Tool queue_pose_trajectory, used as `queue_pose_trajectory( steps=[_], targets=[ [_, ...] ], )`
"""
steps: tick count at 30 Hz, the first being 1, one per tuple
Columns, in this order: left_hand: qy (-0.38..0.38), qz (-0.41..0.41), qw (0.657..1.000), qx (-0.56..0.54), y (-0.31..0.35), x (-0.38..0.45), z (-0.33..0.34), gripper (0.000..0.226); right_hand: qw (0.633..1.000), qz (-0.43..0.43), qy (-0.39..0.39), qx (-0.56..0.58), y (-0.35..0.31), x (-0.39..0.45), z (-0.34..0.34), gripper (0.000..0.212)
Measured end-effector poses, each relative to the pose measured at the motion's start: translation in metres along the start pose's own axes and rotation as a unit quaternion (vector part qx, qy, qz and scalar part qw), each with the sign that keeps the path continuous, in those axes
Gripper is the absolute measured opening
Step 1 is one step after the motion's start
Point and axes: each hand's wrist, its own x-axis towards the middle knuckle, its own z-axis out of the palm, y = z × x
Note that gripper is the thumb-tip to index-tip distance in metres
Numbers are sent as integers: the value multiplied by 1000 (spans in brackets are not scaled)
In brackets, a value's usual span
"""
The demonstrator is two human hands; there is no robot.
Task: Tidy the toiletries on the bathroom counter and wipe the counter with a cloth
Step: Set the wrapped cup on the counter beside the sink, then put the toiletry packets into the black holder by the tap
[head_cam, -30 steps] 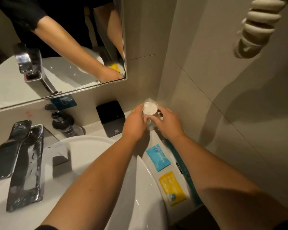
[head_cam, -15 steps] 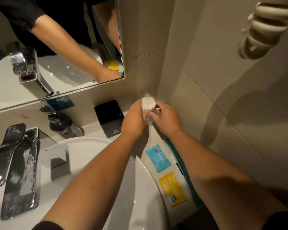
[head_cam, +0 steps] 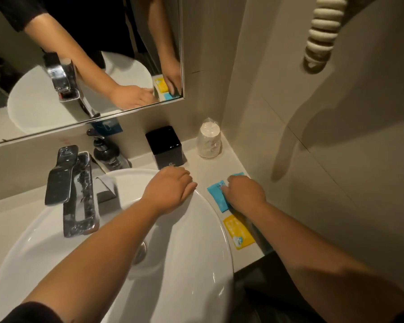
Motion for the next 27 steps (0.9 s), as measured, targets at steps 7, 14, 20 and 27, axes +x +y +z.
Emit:
queue_pose_trajectory(
  steps=[7,14,20,27],
  targets=[
    [9,-1,1000,6,-4,-1,9,46,990,73,-113,39,-17,13,3,27],
    [14,-7,1000,5,-3,-2,9,50,941,69,-143,297,20,-33,-46,30],
    [9,-11,1000,10,0,-2,6,55,969,91,-129,192,30,-74,3,35],
    [19,-17,1000,4,1,-3,6,44,982,107,-63,146,26,-75,26,18]
  ],
)
